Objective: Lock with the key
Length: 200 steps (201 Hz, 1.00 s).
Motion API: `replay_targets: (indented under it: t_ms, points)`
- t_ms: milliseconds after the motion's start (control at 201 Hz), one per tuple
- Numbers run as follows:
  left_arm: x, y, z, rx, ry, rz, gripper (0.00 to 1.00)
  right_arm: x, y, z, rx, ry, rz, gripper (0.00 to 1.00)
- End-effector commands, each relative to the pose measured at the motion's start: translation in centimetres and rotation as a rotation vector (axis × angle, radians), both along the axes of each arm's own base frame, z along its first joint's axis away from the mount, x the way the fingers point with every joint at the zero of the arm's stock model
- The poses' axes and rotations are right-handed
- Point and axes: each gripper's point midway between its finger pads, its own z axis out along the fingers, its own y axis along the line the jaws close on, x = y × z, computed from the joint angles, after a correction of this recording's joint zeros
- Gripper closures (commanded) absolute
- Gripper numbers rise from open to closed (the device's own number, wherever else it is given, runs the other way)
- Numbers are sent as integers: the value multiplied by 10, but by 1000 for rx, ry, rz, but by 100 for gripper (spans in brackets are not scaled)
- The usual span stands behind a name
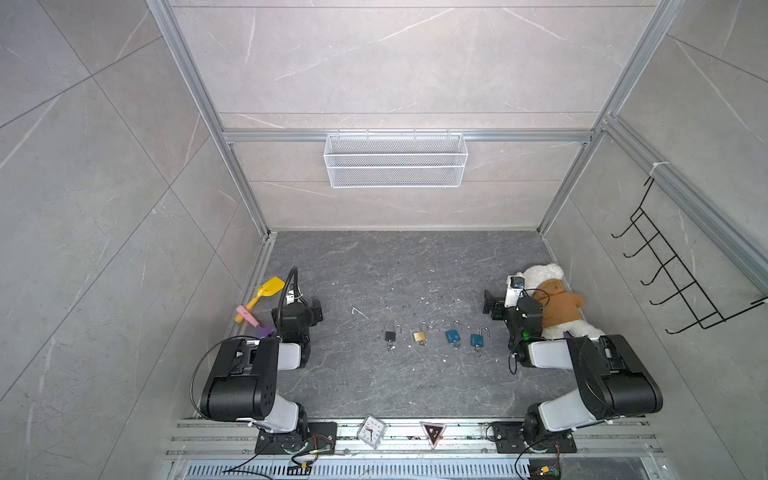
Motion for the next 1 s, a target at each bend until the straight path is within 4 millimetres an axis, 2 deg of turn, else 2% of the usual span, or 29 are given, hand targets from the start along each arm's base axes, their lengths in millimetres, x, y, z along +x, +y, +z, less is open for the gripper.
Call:
replay_targets:
  t_ms: [0,990]
  points:
    - [10,0,16,-17,-57,0,0,2,0,0,8,1,3,0]
    - [11,0,15,-25,-47,-10,0,3,1,-1,8,10,7,0]
